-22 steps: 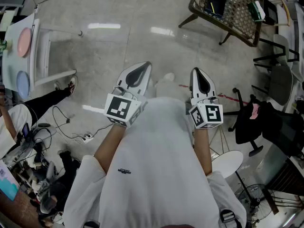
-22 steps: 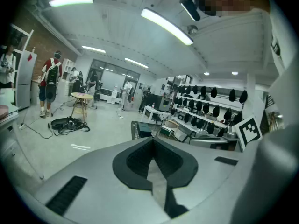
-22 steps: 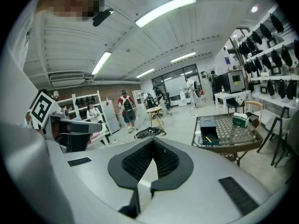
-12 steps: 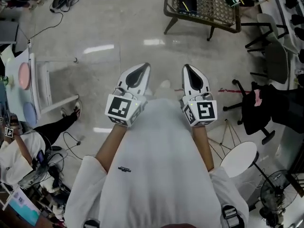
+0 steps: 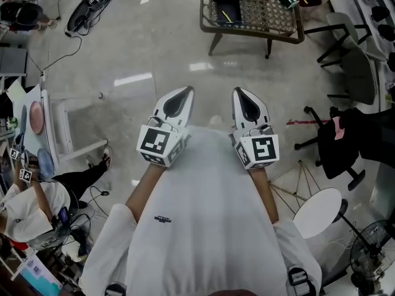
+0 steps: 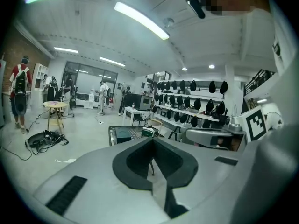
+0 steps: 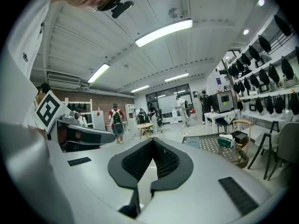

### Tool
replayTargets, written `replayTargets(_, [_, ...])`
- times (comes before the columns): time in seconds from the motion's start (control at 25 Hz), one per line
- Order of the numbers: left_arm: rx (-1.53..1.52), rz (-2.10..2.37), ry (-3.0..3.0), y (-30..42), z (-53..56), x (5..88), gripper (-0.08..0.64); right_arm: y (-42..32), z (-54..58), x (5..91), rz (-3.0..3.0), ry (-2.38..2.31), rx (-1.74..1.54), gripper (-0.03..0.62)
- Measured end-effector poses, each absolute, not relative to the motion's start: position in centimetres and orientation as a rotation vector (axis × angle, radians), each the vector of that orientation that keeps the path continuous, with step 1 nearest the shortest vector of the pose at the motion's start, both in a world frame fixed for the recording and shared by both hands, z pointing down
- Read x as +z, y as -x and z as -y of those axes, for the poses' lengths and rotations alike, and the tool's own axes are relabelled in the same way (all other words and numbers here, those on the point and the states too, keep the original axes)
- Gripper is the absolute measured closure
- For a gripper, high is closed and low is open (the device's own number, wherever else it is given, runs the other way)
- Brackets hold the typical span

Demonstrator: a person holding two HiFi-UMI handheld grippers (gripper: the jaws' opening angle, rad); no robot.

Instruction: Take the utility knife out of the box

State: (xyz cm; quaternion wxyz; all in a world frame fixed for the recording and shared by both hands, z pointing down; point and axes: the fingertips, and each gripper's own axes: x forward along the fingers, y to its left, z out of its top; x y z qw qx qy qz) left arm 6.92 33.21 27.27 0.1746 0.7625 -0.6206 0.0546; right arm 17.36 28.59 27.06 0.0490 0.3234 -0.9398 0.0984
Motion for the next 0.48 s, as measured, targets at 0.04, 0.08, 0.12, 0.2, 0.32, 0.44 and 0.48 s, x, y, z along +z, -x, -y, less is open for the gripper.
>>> replayTargets(0.04, [0.154,1.753,-2.165,-7.4,-32.7,27.3,0.558,-17.7,-28.2,27.0,2.872,-0.993,0.291,0.594])
replayTargets(0.08, [0.152,1.747,-2.167,-7.7,-32.3,27.4,0.558,-18.1,-27.7,27.0,2.879,-1.001,0.281,0.592])
replayTargets(0.12, [0.150,1.741,-2.167,-8.1,-31.9,27.5,0.558,-18.3,-27.4,27.1,2.882,-1.006,0.274,0.594])
replayTargets(0.2, [0.152,1.731,-2.164,-8.6,-31.5,27.8,0.558,-18.8,-26.9,27.2,2.884,-1.011,0.275,0.594])
replayTargets(0.32, [0.163,1.718,-2.175,-8.8,-30.5,27.7,0.558,-18.7,-26.1,27.3,2.891,-0.979,0.263,0.594])
replayTargets(0.44, [0.159,1.716,-2.174,-8.3,-29.0,27.6,0.558,-17.5,-25.5,27.3,2.917,-0.868,0.203,0.594])
replayTargets(0.48, [0.156,1.712,-2.170,-8.1,-28.6,27.7,0.558,-17.3,-25.3,27.5,2.916,-0.850,0.194,0.592])
